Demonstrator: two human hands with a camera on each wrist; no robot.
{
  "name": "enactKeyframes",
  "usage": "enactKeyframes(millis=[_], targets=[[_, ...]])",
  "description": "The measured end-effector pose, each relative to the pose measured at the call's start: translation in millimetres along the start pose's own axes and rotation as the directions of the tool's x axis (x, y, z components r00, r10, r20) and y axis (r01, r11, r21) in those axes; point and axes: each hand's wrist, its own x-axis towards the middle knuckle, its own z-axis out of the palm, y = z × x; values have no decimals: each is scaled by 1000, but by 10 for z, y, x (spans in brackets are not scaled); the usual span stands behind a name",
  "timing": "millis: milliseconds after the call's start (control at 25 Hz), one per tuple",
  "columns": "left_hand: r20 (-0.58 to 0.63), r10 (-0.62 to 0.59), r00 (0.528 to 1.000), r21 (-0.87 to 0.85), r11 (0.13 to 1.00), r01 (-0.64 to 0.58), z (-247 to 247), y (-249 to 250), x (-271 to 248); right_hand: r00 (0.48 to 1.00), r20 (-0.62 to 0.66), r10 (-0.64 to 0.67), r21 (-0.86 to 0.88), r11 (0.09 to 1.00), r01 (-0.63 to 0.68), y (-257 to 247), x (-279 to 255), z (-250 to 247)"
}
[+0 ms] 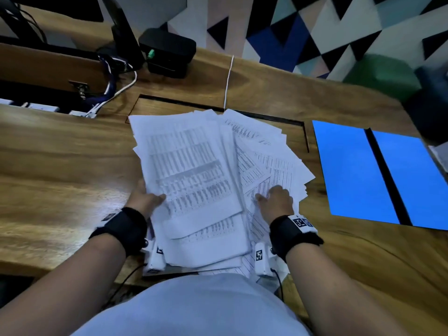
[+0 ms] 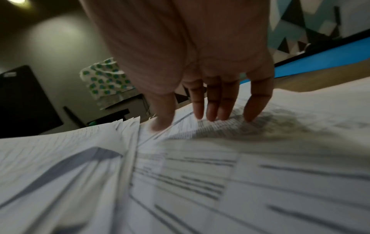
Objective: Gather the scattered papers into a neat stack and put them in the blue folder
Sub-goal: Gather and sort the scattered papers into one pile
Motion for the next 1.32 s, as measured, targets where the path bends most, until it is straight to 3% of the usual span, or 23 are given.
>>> enactKeyframes(millis=[120, 200, 320, 400, 600, 680, 960, 1000, 1080, 1200, 1320], targets=[[-54, -34, 998, -9, 999, 34, -181, -114, 102, 954, 289, -78, -78, 992, 104, 76, -159, 0], [-44, -32, 999, -18, 999, 32, -198, -154, 103, 912, 394, -115, -76, 985, 157, 75, -237, 75], [-28, -23, 999, -10, 1000, 23, -243, -119, 93, 958, 282, -52, 4, 999, 53, 118, -138, -64], [-31, -28, 999, 33, 999, 29, -282, -132, 119, 984, 177, -3, -79, 997, 18, 235, 15, -278], [-18, -46, 999, 182, 982, 49, -171, -67, 120, 990, 11, 139, -100, 985, -138, 419, 449, -680], [-15, -39, 999, 203, 978, 42, -122, -37, 127, 983, -32, 178, -28, 983, -179, 327, 582, -772], [17, -39, 999, 234, 972, 34, 35, -65, 98, 936, 306, 171, 352, 893, -279, -121, 721, -619], [13, -36, 999, 232, 972, 32, 43, -64, 96, 942, 290, 170, 405, 870, -281, -149, 709, -558], [15, -21, 1000, 221, 975, 17, 42, -47, 75, 968, 245, 58, 321, 937, -137, -197, 649, -453], [8, -5, 1000, 153, 988, 4, 67, -12, 7, 997, -78, -25, 156, 987, 37, -234, 622, -584], [-3, 0, 1000, 61, 998, 0, 148, 4, -72, 913, -404, -53, 242, 957, 162, -255, 507, -1007]])
